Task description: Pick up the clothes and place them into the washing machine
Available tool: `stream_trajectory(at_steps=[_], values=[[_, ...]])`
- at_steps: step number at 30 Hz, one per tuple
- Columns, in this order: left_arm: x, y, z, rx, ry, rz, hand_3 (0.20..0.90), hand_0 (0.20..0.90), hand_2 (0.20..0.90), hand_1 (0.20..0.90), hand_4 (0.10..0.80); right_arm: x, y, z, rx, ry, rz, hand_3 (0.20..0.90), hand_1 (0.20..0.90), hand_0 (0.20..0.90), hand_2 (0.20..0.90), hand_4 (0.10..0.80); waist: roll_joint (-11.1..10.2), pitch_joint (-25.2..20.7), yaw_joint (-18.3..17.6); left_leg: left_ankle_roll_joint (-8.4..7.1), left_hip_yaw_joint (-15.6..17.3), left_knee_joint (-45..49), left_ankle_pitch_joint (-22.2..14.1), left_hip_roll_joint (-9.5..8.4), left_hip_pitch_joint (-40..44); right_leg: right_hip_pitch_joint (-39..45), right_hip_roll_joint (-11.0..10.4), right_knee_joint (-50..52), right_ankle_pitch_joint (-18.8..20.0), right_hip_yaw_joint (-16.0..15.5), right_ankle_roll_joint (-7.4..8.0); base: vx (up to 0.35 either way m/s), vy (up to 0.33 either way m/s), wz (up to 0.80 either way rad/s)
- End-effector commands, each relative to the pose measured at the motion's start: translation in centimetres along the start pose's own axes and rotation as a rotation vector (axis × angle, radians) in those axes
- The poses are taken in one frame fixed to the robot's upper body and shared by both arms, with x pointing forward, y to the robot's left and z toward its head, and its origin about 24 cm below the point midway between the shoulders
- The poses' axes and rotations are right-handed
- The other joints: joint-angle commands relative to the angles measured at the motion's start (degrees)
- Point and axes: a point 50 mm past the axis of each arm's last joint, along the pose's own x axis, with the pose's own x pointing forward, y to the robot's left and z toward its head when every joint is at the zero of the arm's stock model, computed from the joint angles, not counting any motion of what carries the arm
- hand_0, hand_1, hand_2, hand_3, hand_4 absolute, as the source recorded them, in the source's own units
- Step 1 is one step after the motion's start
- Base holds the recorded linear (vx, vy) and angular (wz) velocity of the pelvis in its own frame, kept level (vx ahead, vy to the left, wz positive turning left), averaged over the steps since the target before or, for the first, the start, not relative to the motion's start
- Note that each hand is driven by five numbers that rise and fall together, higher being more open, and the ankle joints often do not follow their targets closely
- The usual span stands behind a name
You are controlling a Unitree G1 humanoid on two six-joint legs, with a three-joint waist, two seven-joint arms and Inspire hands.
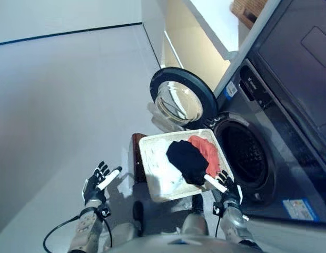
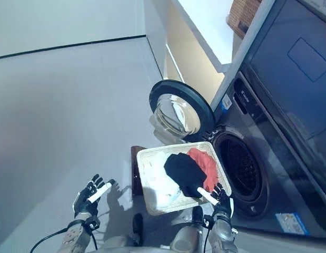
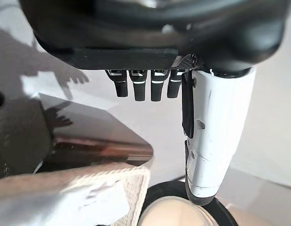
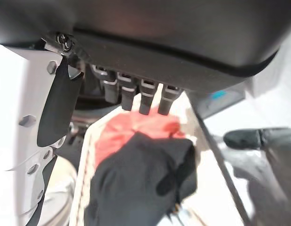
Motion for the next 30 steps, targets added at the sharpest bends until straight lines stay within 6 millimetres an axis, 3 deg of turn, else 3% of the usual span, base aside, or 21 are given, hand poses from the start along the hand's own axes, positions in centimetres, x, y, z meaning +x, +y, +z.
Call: stream_trajectory(at_steps=[1,2,3,5,6,7,8,9,10,11,16,20,22,26,27,30], values=[[1.1,-2.3,5.1,-0.111,-0.236,-0.074,0.900,0.900,0.900,0.900,0.800,1.4,-0.4,5.8,0.013,-0.236,-0.006,0.900,0.900,0.900,0.900,0.800,2.39,0.51,-0.66,-6.76,-2.21,5.86,-7.35,10.81,1.95,-4.32,2.65,6.22,-1.97,0.69,-0.46,0.066,-0.186,-0.12],[1.1,-2.3,5.1,-0.111,-0.236,-0.074,0.900,0.900,0.900,0.900,0.800,1.4,-0.4,5.8,0.013,-0.236,-0.006,0.900,0.900,0.900,0.900,0.800,2.45,0.49,-0.71,-6.78,-2.28,5.99,-7.44,10.87,1.85,-4.36,2.69,6.32,-2.05,0.63,-0.48,0.109,-0.265,0.18],[1.0,-3.1,5.6,-0.196,-0.256,-0.112,0.900,0.900,0.900,0.900,0.800,1.3,-1.1,6.2,0.010,-0.264,-0.004,0.900,0.900,0.900,0.900,0.800,2.77,1.19,-1.44,-7.97,-3.01,12.97,-7.49,11.83,-1.45,-3.95,3.78,8.22,-4.95,0.41,-2.44,0.086,-0.259,0.30],[1.0,-3.9,5.5,-0.179,-0.251,-0.148,0.900,0.900,0.900,0.900,0.800,1.4,-2.3,6.2,0.004,-0.264,-0.046,0.900,0.900,0.900,0.900,0.800,3.04,2.64,-1.43,-9.15,-4.31,24.10,-3.92,11.36,-7.05,-2.48,4.20,8.46,-6.08,-0.46,-4.48,0.046,-0.197,0.44],[1.1,-3.9,5.5,-0.179,-0.252,-0.148,0.900,0.900,0.900,0.900,0.800,1.4,-2.3,6.2,0.005,-0.264,-0.046,0.900,0.900,0.900,0.900,0.800,3.14,2.64,-1.55,-9.16,-4.51,24.46,-4.04,11.38,-7.34,-2.49,4.23,8.47,-6.08,-0.63,-4.49,-0.077,-0.041,0.54],[1.2,-4.4,5.8,-0.153,-0.260,-0.181,0.900,0.900,0.900,0.900,0.800,1.6,-2.7,6.8,0.024,-0.285,-0.072,0.900,0.900,0.900,0.900,0.800,3.96,3.68,-1.17,-10.05,-5.09,18.85,0.28,12.65,-10.99,-2.08,4.37,7.50,-6.26,-1.33,-3.69,-0.016,0.032,0.50],[1.1,-4.4,5.6,-0.127,-0.252,-0.179,0.900,0.900,0.900,0.900,0.800,1.6,-2.8,7.0,0.011,-0.293,-0.072,0.900,0.900,0.900,0.900,0.800,4.87,3.45,-0.02,-9.71,-6.98,11.68,1.57,12.98,-11.63,-1.65,5.13,6.70,-6.81,-0.63,-3.41,0.025,0.049,0.39],[1.0,-4.5,5.4,-0.117,-0.248,-0.180,0.900,0.900,0.900,0.900,0.800,1.7,-2.7,7.4,0.010,-0.307,-0.071,0.900,0.900,0.900,0.900,0.800,5.35,3.40,-0.12,-9.69,-6.46,9.30,2.61,13.30,-12.28,-1.72,5.14,6.67,-6.64,-0.41,-3.30,0.098,0.056,0.16],[1.0,-4.5,5.4,-0.117,-0.248,-0.180,0.900,0.900,0.900,0.900,0.800,1.7,-2.7,7.5,0.010,-0.308,-0.071,0.900,0.900,0.900,0.900,0.800,5.35,3.42,-0.08,-9.70,-6.39,9.14,2.66,13.31,-12.15,-1.71,5.15,6.70,-6.68,-0.36,-3.30,0.075,0.041,-0.13],[1.0,-4.6,5.2,-0.083,-0.240,-0.191,0.900,0.900,0.900,0.900,0.800,1.8,-2.4,7.9,0.002,-0.322,-0.060,0.900,0.900,0.900,0.900,0.800,5.90,3.07,-1.11,-8.92,-2.01,9.12,1.42,14.04,-11.08,-2.25,4.57,6.93,-6.56,-0.39,-2.92,0.032,0.061,-0.35],[1.1,-4.8,5.9,-0.046,-0.274,-0.203,0.900,0.900,0.900,0.900,0.800,2.3,-1.5,9.7,-0.045,-0.378,-0.064,0.900,0.900,0.900,0.900,0.800,6.89,3.45,-1.00,-8.24,1.16,7.32,1.00,12.73,-10.18,-5.14,2.20,7.47,-5.15,0.61,-2.07,-0.028,0.092,-0.24],[1.5,-5.6,7.6,-0.039,-0.341,-0.223,0.900,0.900,0.900,0.900,0.800,3.0,-1.0,11.9,-0.089,-0.437,-0.085,0.900,0.900,0.900,0.900,0.800,7.22,5.08,-0.86,-8.67,1.69,9.16,0.92,12.53,-12.43,-7.04,0.64,8.00,-4.59,0.44,-1.82,-0.075,0.036,-0.01],[1.4,-6.0,8.6,-0.035,-0.384,-0.236,0.900,0.900,0.900,0.900,0.800,3.3,-0.3,14.4,-0.190,-0.526,-0.090,0.900,0.900,0.900,0.900,0.800,7.35,6.44,-0.50,-8.78,1.41,10.49,0.61,12.29,-14.39,-8.26,-0.05,8.18,-4.06,-0.03,-1.51,-0.090,-0.006,-0.01],[1.6,-6.5,9.4,-0.036,-0.413,-0.247,0.900,0.900,0.900,0.900,0.800,3.9,0.0,16.9,-0.279,-0.580,-0.120,0.900,0.900,0.900,0.900,0.800,7.84,7.51,0.03,-9.05,1.39,11.20,0.68,12.12,-16.31,-9.94,-0.82,8.49,-3.41,-0.70,-1.08,-0.054,-0.003,0.02],[1.7,-7.0,10.0,-0.029,-0.432,-0.265,0.900,0.900,0.900,0.900,0.800,4.2,0.2,18.6,-0.377,-0.630,-0.153,0.900,0.900,0.900,0.900,0.800,8.06,7.90,0.51,-9.91,1.75,11.62,1.20,12.49,-17.86,-10.66,-1.20,8.65,-3.13,-1.60,-0.85,-0.065,-0.033,0.08],[1.8,-8.0,10.7,-0.011,-0.458,-0.298,0.900,0.900,0.900,0.900,0.800,4.5,1.4,20.8,-0.576,-0.698,-0.185,0.900,0.900,0.900,0.900,0.800,8.28,8.18,1.26,-10.51,1.48,12.47,1.47,13.01,-19.56,-11.94,-1.30,9.16,-2.96,-2.26,-0.77,-0.033,-0.019,0.23]])
